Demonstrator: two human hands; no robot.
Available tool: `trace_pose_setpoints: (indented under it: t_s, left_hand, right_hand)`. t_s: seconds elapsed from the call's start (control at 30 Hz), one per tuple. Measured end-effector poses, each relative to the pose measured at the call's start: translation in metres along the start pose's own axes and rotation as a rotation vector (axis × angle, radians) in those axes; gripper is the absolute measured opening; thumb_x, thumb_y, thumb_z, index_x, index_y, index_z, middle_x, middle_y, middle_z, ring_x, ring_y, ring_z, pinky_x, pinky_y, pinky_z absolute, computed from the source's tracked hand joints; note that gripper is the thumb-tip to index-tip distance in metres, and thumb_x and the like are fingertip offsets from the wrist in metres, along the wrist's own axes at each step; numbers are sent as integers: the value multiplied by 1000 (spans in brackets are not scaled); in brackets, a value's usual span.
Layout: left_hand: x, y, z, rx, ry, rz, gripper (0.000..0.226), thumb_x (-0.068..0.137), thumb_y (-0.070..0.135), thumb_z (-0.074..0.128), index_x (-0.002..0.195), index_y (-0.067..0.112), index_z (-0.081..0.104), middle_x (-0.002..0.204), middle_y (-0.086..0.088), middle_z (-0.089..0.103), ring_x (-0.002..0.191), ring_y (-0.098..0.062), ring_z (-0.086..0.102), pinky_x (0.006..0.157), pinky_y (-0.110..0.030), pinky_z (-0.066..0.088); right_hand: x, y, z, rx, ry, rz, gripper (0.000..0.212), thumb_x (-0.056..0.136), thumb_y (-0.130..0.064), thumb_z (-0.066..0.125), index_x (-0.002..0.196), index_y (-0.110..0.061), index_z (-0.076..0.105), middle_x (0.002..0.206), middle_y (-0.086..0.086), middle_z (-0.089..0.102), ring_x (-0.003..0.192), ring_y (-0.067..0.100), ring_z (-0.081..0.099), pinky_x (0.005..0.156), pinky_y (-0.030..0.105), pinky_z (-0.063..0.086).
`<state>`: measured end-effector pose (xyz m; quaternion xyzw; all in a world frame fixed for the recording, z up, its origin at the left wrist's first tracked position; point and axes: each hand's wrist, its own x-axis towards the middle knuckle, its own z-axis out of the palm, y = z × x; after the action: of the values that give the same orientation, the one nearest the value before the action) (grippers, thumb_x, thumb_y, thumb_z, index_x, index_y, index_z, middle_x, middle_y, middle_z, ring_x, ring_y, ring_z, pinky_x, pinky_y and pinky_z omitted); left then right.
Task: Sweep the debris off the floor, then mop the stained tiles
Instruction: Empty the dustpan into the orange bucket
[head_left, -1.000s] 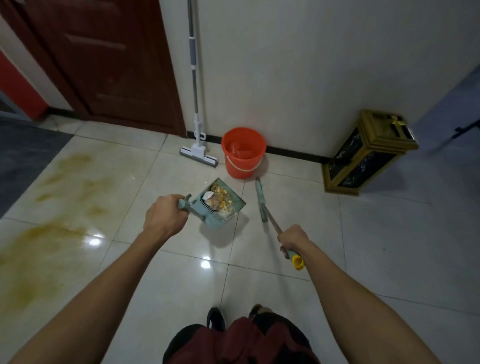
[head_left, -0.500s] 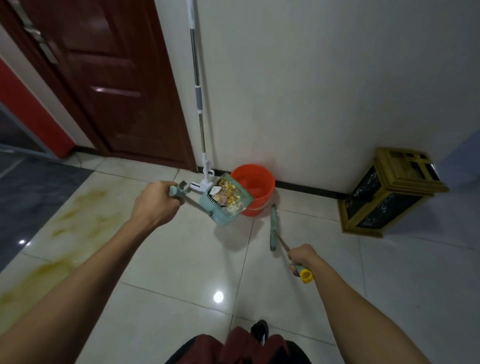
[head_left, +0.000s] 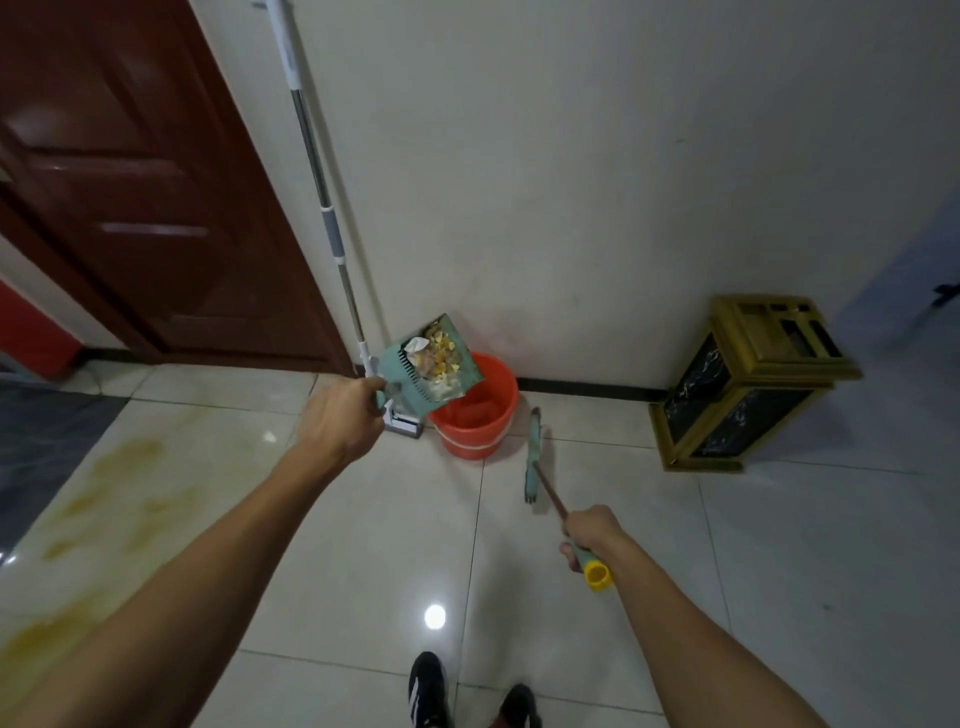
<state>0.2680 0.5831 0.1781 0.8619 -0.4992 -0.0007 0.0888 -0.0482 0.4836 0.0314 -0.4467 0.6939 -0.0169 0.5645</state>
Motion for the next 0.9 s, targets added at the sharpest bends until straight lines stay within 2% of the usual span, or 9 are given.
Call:
trace_pose_setpoints:
  t_s: [0.17,0.37,0.57,0.67,0.9]
  left_hand:
    - [24,6,33,150,-71,132,33,88,20,54,118,30,62,89,-15,71,75,-38,67,64,-41,55]
    - [39,16,56,253,-163,227,32,90,18,55,118,31,63,96,-11,69,80,-32,67,60,-34,43]
    - [44,22,62,263,-235,267,19,91,17,59,106,28,61,100,-7,68,82,-25,64,60,-30,47]
    - [45,23,65,272,-258,290,18,89,14,59,101,27,63,95,-2,67,81,-22,64,63,-32,53]
    - [45,28,70,334,-276,360,18,88,13,62,100,26,67,87,-2,68,79,-23,67,64,-32,54]
  right_hand:
    - [17,-13,-6,39,14,15,22,90,7,47,110,14,55,73,25,60,41,26,52,42,27,43]
    - [18,-24,-11,86,34,23,5,88,9,47,89,7,51,67,21,57,36,23,49,43,28,43]
    - [19,-30,-11,67,61,22,23,88,6,50,109,16,56,67,22,58,29,22,47,39,27,44]
    - [17,-38,-10,67,73,13,23,88,6,50,109,14,56,71,22,61,31,23,49,40,28,45]
    - [2,-53,-6,32,115,-42,20,84,2,56,102,9,62,60,19,62,39,26,56,45,30,49]
